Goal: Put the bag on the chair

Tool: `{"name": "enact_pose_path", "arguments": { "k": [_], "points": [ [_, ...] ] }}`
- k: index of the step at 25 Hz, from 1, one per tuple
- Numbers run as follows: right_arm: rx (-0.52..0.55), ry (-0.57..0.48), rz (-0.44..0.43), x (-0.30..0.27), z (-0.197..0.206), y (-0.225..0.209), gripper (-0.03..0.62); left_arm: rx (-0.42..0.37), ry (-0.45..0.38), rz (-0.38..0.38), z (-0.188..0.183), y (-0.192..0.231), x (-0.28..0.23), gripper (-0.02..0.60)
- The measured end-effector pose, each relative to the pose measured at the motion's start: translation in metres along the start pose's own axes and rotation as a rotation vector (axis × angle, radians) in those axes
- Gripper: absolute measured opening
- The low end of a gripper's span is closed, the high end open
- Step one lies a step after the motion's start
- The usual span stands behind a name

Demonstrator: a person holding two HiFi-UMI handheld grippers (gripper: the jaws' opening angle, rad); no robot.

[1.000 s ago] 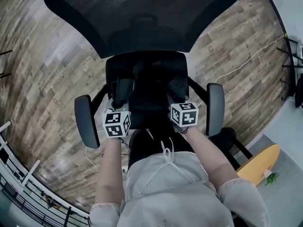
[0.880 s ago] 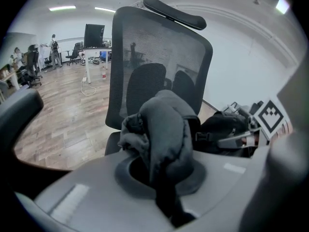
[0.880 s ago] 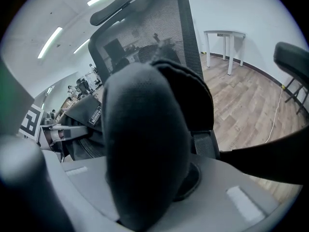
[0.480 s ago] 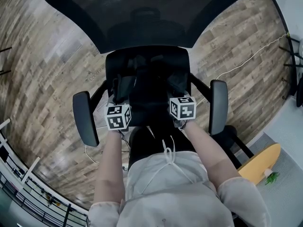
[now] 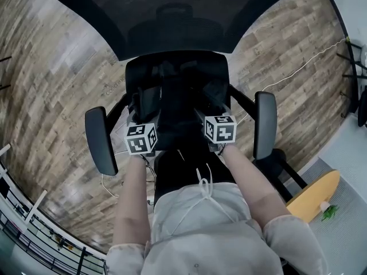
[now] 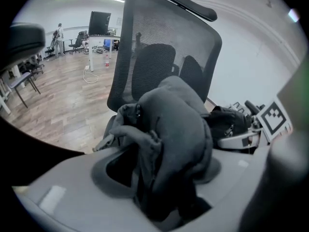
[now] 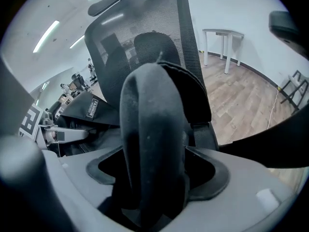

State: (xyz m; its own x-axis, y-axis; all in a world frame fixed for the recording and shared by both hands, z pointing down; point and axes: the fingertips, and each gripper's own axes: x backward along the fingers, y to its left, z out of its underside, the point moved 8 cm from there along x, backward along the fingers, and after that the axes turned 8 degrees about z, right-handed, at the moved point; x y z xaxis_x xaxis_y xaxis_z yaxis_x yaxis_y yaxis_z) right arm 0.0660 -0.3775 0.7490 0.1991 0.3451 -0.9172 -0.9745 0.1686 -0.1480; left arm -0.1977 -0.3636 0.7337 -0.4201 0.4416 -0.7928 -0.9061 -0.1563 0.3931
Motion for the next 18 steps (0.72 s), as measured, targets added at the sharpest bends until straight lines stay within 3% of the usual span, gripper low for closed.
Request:
{"name": "enact_pose_path", "arguments": {
  "k": [2, 6, 12, 18],
  "points": [
    [0.016, -0.023, 0.024, 0.003, 0.002, 0.001, 0.442, 0.021, -0.011, -0.016, 0.004, 0.002, 0.002, 0.356],
    [0.026, -0.062, 0.057, 0.012, 0.001, 0.001, 0.512, 0.057, -0.026, -0.044, 0.01, 0.001, 0.009, 0.435],
    [0.055, -0.126, 0.059, 0.04, -0.01, 0.006, 0.512, 0.046, -0.073, -0.072, 0.007, -0.01, 0.029, 0.459],
    [0.053, -0.167, 0.056, 0.076, -0.018, 0.014, 0.448, 0.012, -0.14, -0.08, -0.004, -0.028, 0.062, 0.445]
  ]
}}
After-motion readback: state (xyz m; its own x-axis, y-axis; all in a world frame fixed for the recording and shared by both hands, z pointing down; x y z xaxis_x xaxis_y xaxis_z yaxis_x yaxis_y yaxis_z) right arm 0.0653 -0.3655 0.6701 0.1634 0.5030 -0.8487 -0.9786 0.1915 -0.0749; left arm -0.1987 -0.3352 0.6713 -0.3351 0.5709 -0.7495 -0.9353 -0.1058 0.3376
